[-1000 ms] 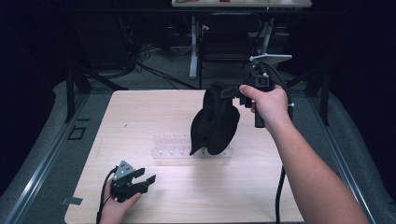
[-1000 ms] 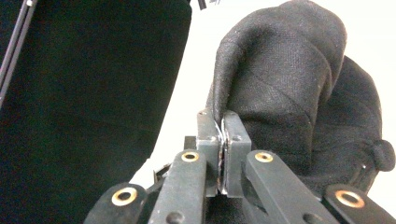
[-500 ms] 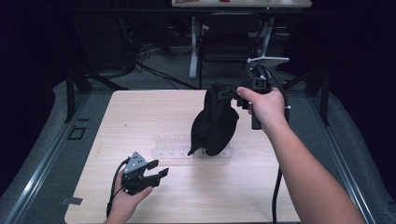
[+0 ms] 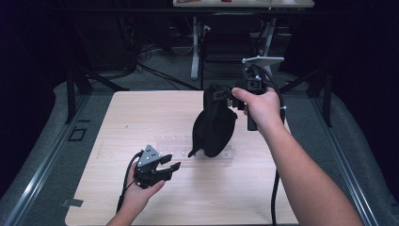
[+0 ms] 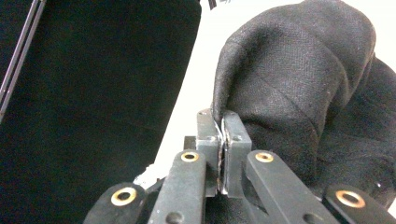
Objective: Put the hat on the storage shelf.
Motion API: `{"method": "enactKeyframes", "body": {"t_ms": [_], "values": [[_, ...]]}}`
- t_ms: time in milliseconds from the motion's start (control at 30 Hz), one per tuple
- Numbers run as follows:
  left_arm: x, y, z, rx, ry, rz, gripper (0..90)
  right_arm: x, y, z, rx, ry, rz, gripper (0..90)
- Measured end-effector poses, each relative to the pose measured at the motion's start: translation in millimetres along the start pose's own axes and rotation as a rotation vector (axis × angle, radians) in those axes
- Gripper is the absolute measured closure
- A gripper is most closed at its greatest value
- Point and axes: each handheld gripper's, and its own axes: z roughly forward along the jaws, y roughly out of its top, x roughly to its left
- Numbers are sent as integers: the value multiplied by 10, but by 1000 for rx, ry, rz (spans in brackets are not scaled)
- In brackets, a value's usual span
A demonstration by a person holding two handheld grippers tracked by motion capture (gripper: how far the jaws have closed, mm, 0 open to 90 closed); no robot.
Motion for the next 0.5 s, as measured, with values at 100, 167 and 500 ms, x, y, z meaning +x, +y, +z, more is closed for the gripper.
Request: {"method": "enactKeyframes", "body": {"t_ms": [100, 167, 500], "values": [[-23, 45, 30, -5, -12, 5, 570, 11, -3, 12, 2, 4, -4, 879], [-42, 78, 55, 0, -15, 13, 589, 16, -3, 18, 5, 5, -5, 879], [-116, 198, 181, 12, -23, 30, 679, 45, -14, 60, 0, 24, -2, 878]]}}
